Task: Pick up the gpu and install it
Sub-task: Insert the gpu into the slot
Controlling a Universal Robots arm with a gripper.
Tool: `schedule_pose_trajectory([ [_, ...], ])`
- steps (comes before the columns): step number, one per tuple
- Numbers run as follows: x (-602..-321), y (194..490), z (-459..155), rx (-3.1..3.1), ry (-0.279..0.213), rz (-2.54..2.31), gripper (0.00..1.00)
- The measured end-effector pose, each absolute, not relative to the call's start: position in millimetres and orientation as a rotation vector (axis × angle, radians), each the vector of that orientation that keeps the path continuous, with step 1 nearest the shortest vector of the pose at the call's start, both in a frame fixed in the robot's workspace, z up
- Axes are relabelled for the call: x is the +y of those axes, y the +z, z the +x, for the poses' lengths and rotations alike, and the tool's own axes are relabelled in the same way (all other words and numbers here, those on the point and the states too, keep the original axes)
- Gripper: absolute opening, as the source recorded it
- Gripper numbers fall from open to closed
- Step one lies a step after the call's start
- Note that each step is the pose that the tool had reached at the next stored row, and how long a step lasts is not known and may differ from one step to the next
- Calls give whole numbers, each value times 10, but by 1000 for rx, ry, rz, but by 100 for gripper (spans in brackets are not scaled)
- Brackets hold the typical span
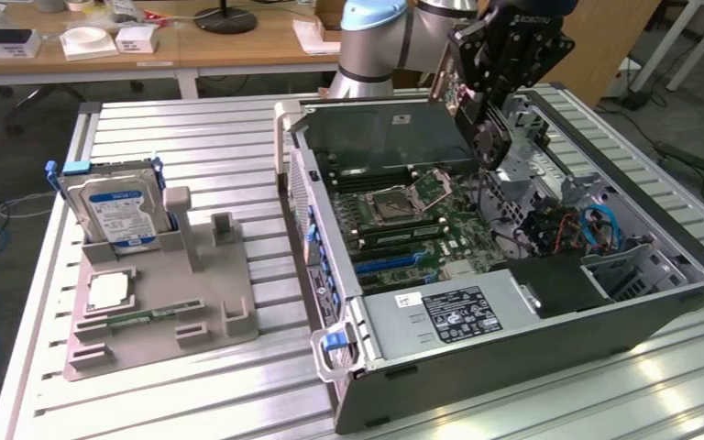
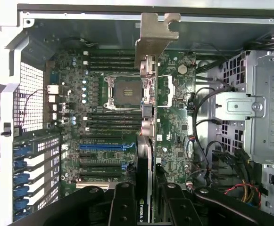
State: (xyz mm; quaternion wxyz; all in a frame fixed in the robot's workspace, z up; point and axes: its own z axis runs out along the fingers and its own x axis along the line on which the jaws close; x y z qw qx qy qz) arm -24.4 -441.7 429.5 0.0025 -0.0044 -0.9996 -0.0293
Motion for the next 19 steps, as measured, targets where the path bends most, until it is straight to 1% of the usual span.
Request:
schedule_pose_trajectory([
  [19, -4417, 4296, -241, -3126, -91, 188, 26],
])
